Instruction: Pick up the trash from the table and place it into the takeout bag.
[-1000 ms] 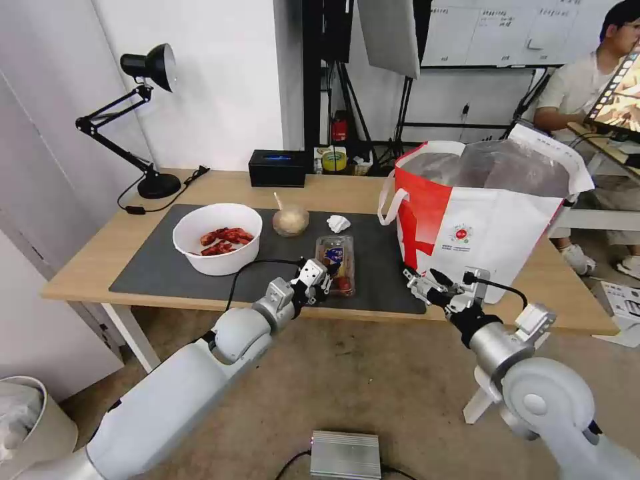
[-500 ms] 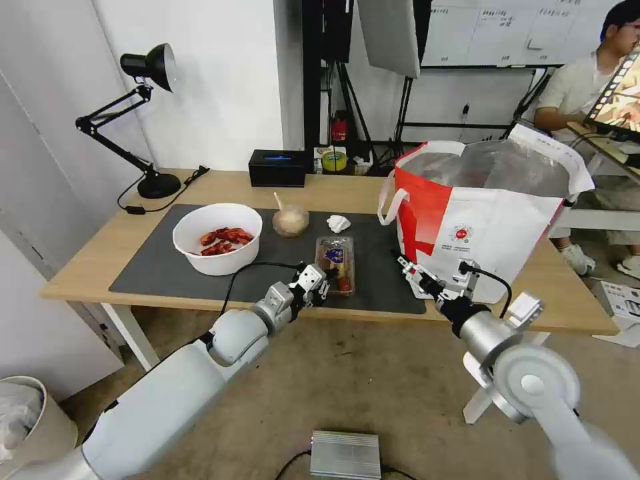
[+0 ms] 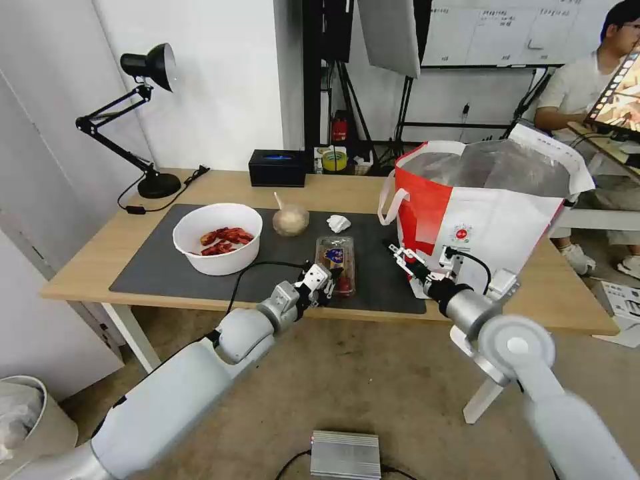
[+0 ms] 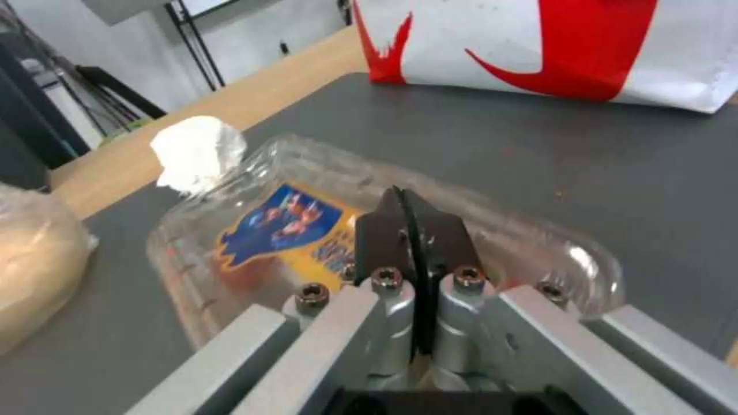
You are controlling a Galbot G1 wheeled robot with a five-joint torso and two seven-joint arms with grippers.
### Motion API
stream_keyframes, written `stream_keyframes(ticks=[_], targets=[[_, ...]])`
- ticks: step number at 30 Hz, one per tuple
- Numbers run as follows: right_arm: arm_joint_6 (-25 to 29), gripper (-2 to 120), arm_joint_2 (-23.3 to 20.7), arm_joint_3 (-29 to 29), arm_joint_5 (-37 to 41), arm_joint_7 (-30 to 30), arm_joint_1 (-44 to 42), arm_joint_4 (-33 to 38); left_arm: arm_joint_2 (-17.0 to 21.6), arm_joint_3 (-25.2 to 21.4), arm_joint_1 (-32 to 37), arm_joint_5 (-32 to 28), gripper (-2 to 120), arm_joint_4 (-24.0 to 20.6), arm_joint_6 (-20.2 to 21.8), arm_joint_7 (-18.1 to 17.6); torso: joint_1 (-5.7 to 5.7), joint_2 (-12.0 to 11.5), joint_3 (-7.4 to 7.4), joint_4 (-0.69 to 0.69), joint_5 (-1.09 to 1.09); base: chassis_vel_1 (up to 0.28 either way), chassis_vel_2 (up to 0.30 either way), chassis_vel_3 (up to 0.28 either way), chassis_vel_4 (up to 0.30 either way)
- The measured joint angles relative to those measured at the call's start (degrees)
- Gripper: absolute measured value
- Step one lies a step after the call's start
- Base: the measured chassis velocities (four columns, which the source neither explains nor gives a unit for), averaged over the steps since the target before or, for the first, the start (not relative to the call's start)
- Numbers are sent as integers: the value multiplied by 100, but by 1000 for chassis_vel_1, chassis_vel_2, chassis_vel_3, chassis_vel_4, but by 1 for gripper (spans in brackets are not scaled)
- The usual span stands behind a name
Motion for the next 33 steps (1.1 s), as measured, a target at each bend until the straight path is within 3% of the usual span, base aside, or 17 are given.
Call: stream_keyframes(ticks=[13,33], targets=[[-353,100,432,-475,-37,228,740,-795,-42,83,-24,5,0,39,-30,-13,0,0,0,2,0,0,0,0,0],[-608,100,635,-861,-58,502,1276,-1274,-66,-58,91,6,0,-78,-61,-30,-1,1,-1,1,0,0,0,0,0]])
